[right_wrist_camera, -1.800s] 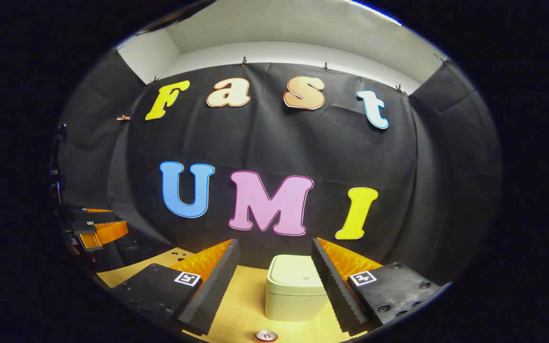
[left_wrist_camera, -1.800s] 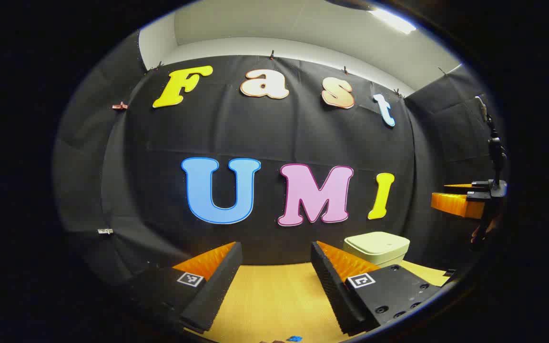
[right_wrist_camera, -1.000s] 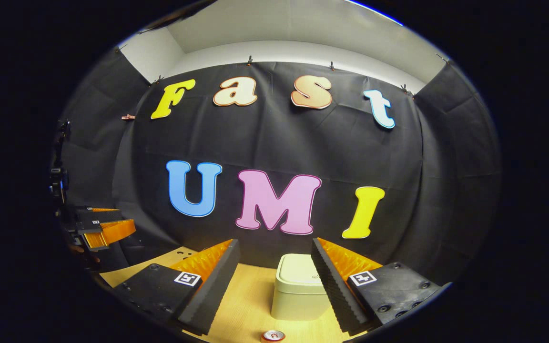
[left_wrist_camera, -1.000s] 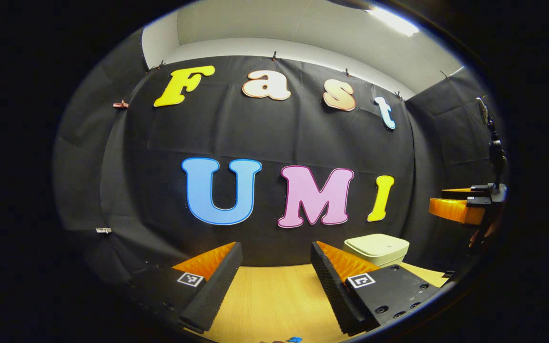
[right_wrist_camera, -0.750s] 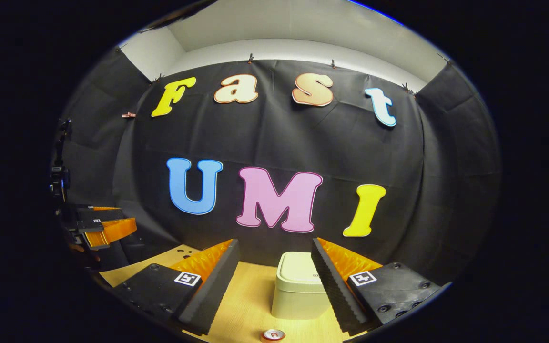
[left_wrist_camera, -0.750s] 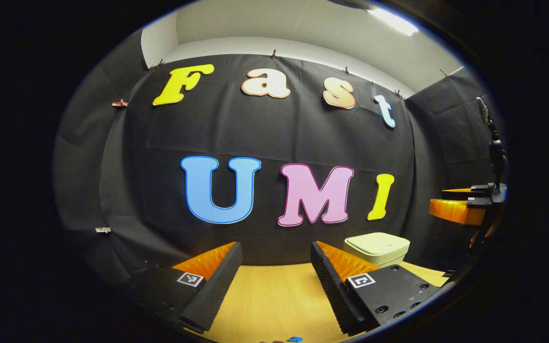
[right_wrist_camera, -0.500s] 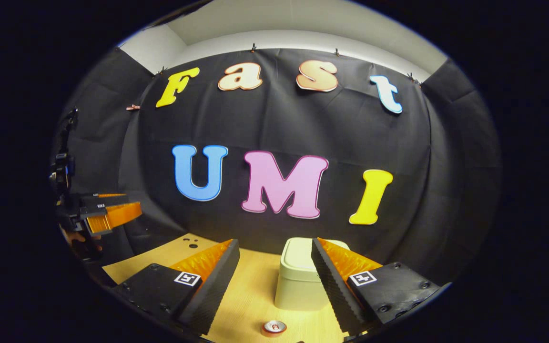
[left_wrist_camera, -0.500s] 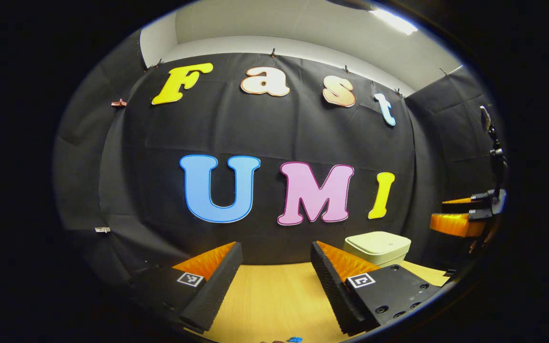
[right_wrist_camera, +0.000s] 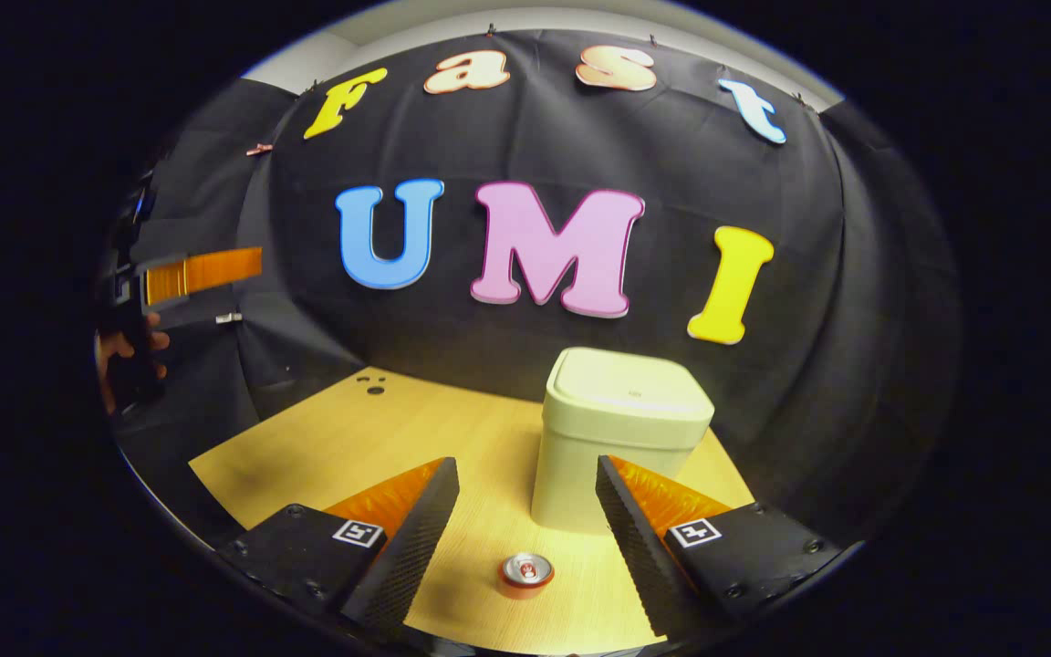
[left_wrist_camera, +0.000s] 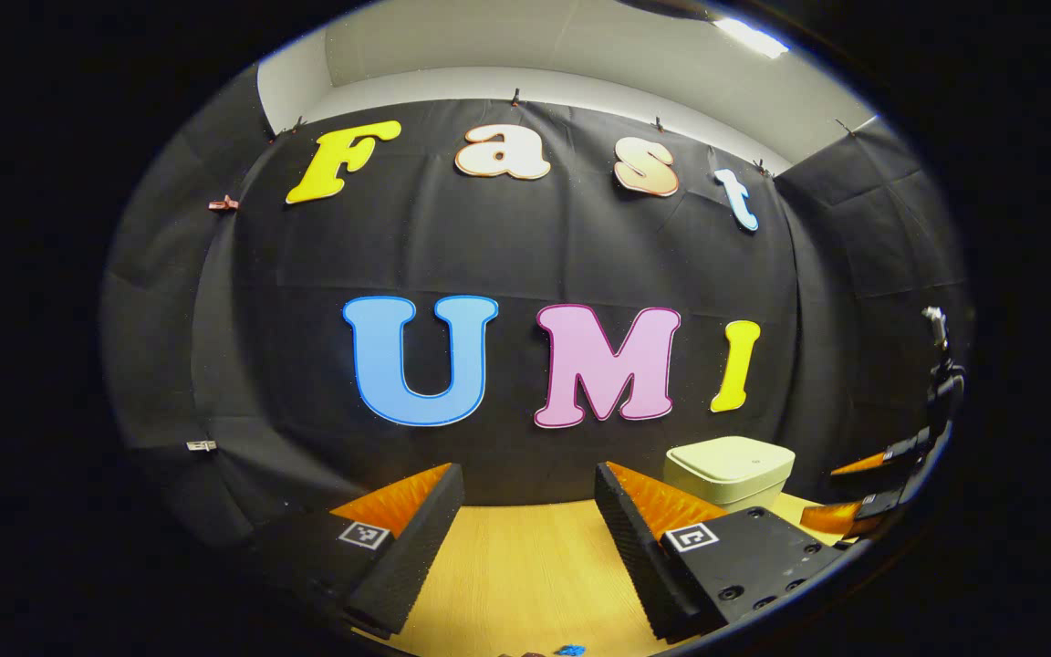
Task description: Press the lid of the desktop garbage bin to open it, pick up the crumpled paper on the desktop and throw it into the bin, then pick up the pop can on the desktop and drop it into the bin, and finally close the garbage bin lid.
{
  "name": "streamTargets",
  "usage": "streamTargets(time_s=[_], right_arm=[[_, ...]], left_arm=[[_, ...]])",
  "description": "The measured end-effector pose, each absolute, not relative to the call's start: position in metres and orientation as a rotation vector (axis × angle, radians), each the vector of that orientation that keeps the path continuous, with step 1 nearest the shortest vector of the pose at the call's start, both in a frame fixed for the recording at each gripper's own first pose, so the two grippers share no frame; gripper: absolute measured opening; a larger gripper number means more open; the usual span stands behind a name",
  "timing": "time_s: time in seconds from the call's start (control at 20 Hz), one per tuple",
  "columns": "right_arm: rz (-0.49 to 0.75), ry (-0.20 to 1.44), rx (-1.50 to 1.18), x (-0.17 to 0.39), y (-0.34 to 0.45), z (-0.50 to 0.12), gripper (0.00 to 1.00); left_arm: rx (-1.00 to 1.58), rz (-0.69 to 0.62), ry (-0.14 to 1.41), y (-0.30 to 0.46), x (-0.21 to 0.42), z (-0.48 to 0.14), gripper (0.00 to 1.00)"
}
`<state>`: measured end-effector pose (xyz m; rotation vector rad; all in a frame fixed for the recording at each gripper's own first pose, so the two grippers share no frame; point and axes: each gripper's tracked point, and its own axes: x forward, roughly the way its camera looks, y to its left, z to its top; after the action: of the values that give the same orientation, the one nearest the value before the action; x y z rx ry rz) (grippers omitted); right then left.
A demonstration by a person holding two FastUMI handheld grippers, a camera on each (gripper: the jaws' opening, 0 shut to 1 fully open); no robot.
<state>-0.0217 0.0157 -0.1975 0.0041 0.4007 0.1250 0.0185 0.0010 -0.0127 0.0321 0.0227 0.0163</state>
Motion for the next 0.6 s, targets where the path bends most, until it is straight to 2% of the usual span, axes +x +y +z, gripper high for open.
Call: streamTargets(time_s=[0.6], right_arm=[[0.178, 0.672, 0.007, -0.034, 0.015, -0.334, 0.97]], left_arm=[[0.055, 0.065, 0.061, 0.007, 0.029, -0.021, 0.94]])
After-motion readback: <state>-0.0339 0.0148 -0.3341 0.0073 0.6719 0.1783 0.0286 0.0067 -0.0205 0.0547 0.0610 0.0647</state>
